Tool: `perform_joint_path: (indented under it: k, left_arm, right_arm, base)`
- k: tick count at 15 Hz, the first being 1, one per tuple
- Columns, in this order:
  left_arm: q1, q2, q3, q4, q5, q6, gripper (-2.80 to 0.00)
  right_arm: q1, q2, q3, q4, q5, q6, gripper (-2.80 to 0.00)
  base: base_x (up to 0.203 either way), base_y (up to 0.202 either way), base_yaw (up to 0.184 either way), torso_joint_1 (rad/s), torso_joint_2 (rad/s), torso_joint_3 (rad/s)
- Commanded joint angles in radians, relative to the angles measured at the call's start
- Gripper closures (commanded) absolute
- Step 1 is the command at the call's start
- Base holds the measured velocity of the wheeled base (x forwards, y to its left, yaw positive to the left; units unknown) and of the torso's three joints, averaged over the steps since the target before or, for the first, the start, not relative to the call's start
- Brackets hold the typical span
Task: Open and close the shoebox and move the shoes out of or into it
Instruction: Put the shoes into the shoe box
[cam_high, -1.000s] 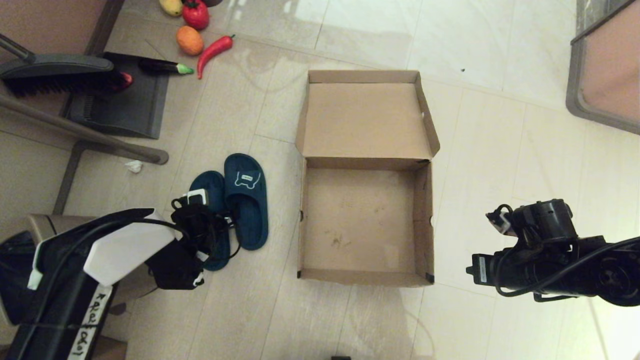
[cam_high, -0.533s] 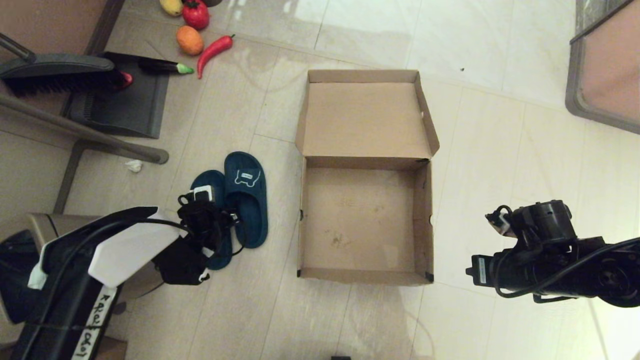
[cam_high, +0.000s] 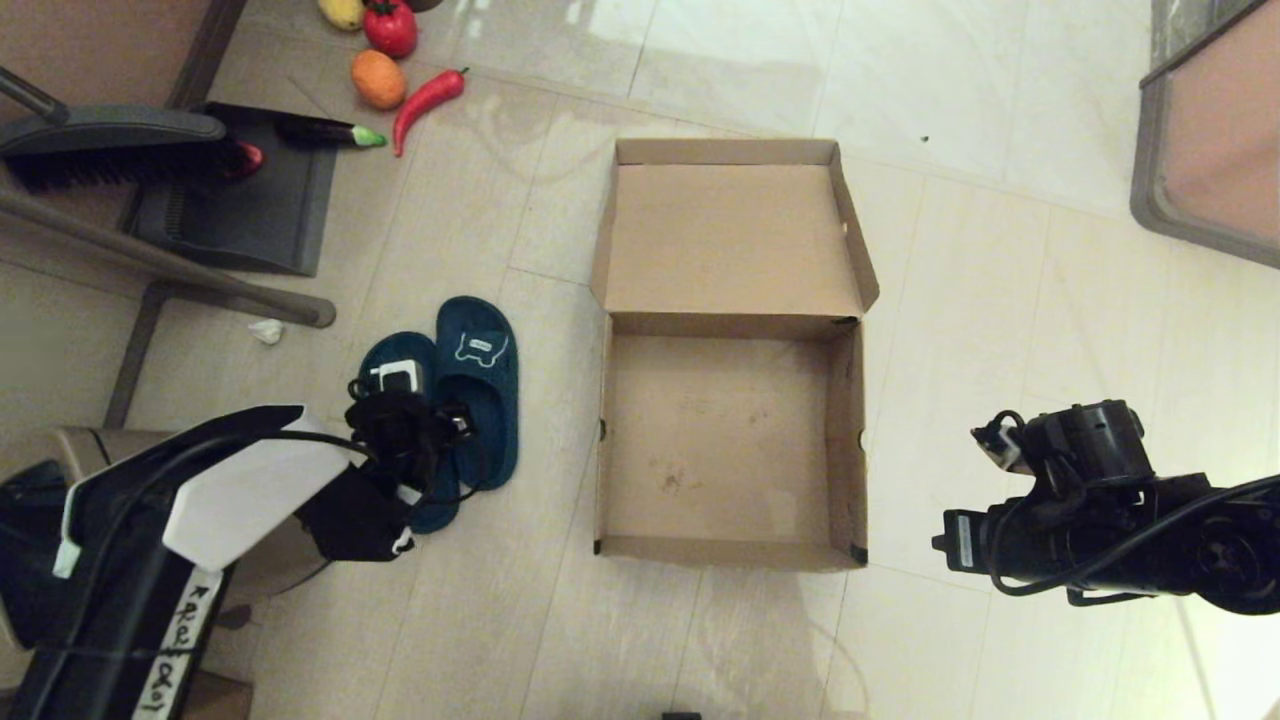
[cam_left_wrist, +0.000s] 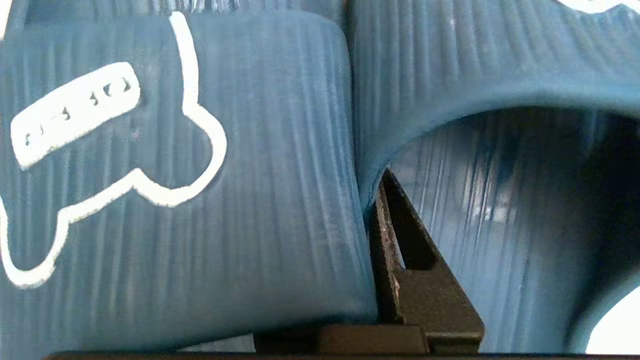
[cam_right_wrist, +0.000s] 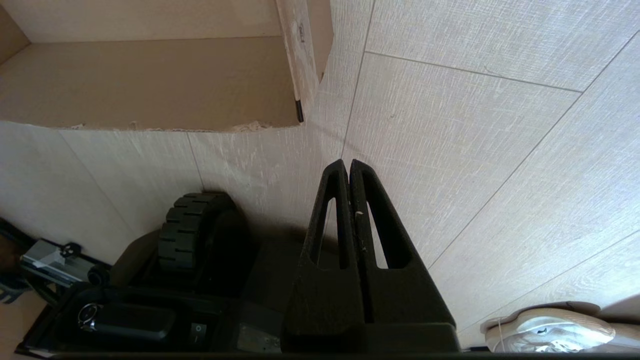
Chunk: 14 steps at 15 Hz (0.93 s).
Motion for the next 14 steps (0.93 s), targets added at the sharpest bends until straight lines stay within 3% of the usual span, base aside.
perform_joint_path:
  k: [1,6,9,14]
  left_arm:
    - [-0.003,-0.038,0.005,-0.007,-0.003,0.000,0.00]
    - [-0.013,-0.214,0.110,0.033,-0.003,0.000,0.00]
    - [-0.067,-0.380,0.201,0.099,0.001,0.000,0.00]
    - [-0.351,-0.572,0.245,0.314,0.115,-0.012,0.00]
  right_arm:
    - [0.001,-0.002,0.004,-0.002,0.000,0.002,0.00]
    - [0.001,0.003,-0.013,-0.004,0.008,-0.001,0.00]
    - [-0.002,0.018,0.004,-0.005,0.011,0.006,0.00]
    - [-0.002,0.015,0.011,-0.027,0.018,0.043,0.00]
  base:
    - [0.000,0.000,0.000,0.000,0.00,0.000]
    - [0.000,0.000,0.000,0.000,0.00,0.000]
    - [0.000,0.000,0.000,0.000,0.00,0.000]
    - [0.000,0.000,0.000,0.000,0.00,0.000]
